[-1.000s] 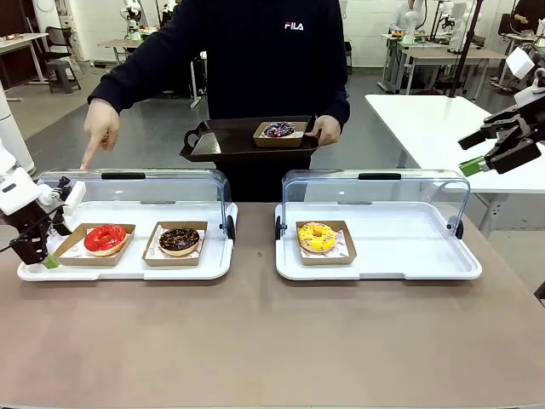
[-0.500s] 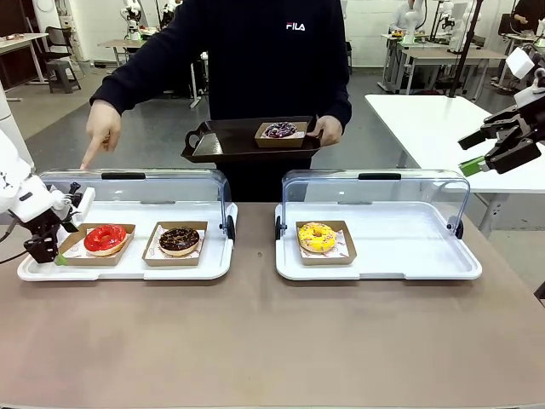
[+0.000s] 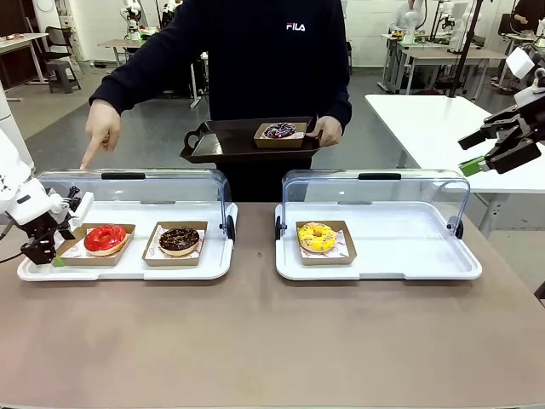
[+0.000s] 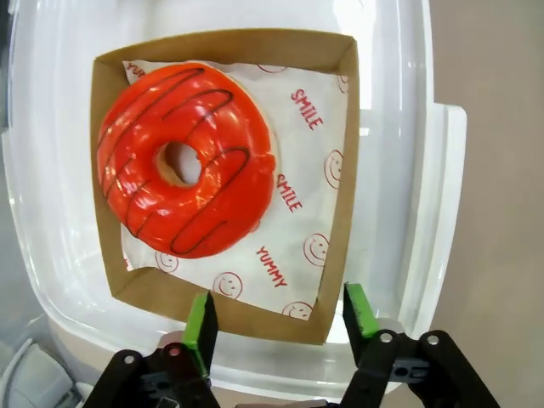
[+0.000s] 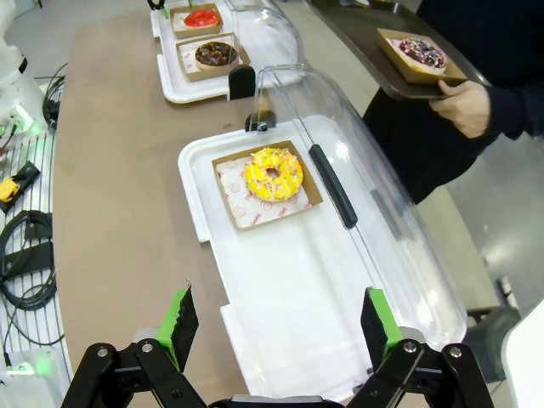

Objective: Provide the desired donut to the person.
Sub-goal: Pick up and lift the Paper togo box containing the Donut pointed at by the person.

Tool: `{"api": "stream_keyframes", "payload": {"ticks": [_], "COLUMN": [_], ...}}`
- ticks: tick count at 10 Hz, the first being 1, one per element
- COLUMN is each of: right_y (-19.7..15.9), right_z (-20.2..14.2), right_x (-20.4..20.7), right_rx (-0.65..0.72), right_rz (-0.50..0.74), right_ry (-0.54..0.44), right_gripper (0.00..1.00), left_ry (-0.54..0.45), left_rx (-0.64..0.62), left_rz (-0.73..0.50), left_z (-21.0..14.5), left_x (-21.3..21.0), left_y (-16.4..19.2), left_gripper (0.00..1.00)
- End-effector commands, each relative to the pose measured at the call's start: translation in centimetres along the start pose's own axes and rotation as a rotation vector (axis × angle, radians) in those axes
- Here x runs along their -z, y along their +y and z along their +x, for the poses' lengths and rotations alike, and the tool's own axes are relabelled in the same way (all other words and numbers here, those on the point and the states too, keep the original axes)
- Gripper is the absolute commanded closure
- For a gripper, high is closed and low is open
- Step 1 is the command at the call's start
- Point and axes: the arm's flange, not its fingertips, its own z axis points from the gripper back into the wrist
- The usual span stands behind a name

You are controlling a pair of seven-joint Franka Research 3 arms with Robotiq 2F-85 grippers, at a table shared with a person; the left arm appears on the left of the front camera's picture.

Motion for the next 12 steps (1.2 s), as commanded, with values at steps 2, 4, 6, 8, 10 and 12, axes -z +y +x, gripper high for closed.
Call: {"api": "stream_keyframes", "payload": {"ticks": [2, 4, 6, 8, 10, 12], "right_y": [0.0, 0.0, 0.0, 0.0, 0.0, 0.0], "right_z": [-0.1, -0.1, -0.1, -0.1, -0.1, -0.1], "right_x": [0.1, 0.1, 0.1, 0.1, 0.1, 0.1], "right_rx": [0.000, 0.000, 0.000, 0.000, 0.000, 0.000], "right_rz": [0.006, 0.006, 0.006, 0.006, 0.006, 0.006], "right_ry": [-0.011, -0.011, -0.011, -0.011, -0.011, -0.011], "right_gripper": [0.00, 0.00, 0.00, 0.00, 0.00, 0.00], "left_ry": [0.047, 0.023, 0.022, 0.021, -0.002, 0.003], "left_rx": [-0.009, -0.012, -0.007, 0.008, 0.044, 0.105], "left_rz": [-0.043, -0.055, -0.053, -0.051, -0.012, 0.017], "left_z": [0.0, 0.1, 0.1, 0.0, 0.1, 0.4], "left_x": [-0.1, -0.1, -0.2, -0.3, -1.2, -2.7], "left_y": [0.2, 0.1, 0.1, 0.0, -0.7, -3.2], "left_gripper": [1.00, 0.90, 1.00, 1.00, 1.00, 1.00]}}
